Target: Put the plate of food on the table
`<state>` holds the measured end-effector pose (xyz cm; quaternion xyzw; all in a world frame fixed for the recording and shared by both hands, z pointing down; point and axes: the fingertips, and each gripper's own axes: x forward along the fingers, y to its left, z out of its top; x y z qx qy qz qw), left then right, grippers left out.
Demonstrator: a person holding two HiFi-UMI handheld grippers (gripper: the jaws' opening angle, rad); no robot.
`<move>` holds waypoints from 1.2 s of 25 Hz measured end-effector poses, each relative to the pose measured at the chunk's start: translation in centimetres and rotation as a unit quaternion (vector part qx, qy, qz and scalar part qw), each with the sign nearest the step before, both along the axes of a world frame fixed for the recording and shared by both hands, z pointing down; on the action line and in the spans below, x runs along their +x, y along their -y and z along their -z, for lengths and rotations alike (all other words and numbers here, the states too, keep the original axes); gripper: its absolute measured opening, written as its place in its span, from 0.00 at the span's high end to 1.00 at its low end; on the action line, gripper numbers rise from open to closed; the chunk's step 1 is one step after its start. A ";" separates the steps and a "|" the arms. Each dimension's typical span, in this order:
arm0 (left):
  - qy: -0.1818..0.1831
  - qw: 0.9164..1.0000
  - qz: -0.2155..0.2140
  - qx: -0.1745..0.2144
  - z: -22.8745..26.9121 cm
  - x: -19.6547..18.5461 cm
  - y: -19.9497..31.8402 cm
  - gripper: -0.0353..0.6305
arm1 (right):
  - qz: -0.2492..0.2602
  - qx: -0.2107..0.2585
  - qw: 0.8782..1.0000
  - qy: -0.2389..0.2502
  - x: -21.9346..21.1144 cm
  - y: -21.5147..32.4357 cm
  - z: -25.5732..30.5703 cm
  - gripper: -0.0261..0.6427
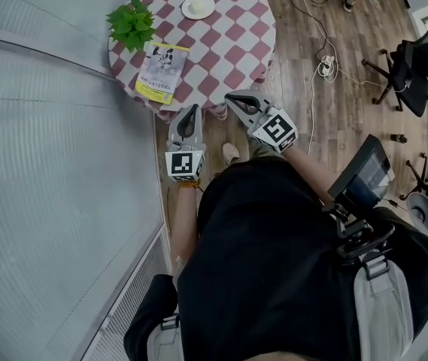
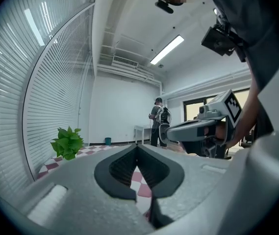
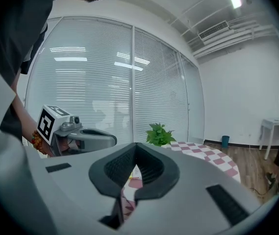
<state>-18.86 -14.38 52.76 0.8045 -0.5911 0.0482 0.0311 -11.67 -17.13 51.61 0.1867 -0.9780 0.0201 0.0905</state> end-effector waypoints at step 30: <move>0.000 0.999 -0.003 -0.042 -3.3 1.0 -3.0 0.94 | 0.052 -0.026 0.998 -0.039 -1.7 -3.0 -2.8 0.94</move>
